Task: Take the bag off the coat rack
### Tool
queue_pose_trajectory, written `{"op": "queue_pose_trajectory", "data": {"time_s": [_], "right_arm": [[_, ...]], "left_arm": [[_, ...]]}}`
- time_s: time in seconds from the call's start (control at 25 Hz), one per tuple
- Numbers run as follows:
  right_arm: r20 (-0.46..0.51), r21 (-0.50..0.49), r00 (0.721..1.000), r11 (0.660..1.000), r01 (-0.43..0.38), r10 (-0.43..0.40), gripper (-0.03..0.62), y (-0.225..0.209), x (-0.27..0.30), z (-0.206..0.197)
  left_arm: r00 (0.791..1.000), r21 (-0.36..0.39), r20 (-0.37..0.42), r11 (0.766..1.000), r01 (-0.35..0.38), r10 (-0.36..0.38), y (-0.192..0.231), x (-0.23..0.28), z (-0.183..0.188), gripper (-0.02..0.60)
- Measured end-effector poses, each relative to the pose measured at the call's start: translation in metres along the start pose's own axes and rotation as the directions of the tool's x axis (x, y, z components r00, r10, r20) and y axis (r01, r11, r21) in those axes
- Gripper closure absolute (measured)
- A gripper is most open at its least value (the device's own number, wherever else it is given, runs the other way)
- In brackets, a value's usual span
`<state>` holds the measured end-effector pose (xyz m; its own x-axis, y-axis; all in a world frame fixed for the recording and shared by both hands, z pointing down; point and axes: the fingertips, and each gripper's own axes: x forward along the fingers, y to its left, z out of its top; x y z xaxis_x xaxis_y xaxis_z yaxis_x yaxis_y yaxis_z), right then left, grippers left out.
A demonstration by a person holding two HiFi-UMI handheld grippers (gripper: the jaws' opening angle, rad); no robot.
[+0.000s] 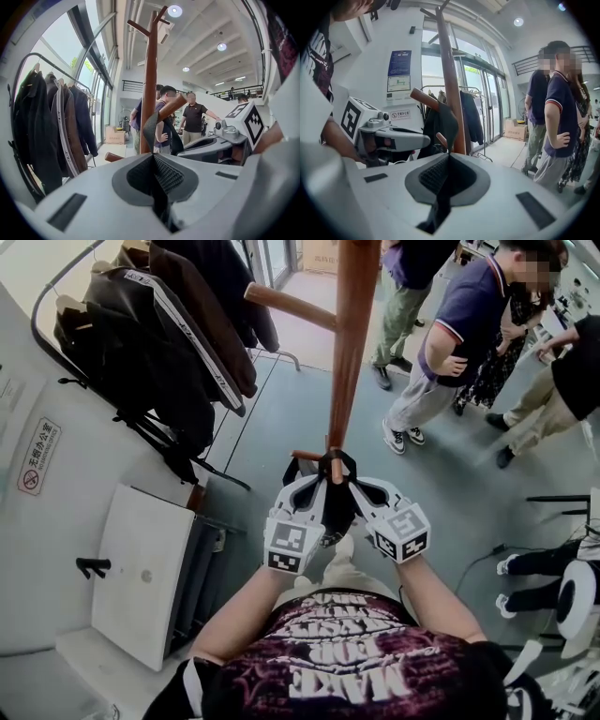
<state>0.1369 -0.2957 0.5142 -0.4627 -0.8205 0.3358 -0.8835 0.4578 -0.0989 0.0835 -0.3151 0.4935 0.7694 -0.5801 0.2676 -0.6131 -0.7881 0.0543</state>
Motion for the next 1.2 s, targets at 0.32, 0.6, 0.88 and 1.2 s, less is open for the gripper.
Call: {"op": "queue_pose_trajectory", "data": {"time_s": [0.32,0.6,0.88,1.2], "right_arm": [[0.049,-0.002,0.999,1.0,0.0,0.0,0.586,0.017,-0.023,0.021],[0.107,-0.014,0.994,1.0,-0.015,0.016,0.586,0.039,-0.043,0.046],[0.15,-0.02,0.988,1.0,-0.023,0.026,0.586,0.067,-0.063,0.068],[0.207,-0.036,0.978,0.999,-0.03,0.037,0.586,0.094,-0.087,0.098]], "left_arm": [[0.999,0.018,0.035,1.0,0.013,-0.014,-0.012,-0.026,0.024,0.574],[0.996,0.01,0.087,1.0,0.022,-0.023,-0.02,-0.057,0.051,0.574],[0.991,0.045,0.125,0.998,0.039,-0.044,-0.027,-0.091,0.074,0.574],[0.978,0.084,0.198,0.995,0.051,-0.067,-0.038,-0.124,0.104,0.574]]}}
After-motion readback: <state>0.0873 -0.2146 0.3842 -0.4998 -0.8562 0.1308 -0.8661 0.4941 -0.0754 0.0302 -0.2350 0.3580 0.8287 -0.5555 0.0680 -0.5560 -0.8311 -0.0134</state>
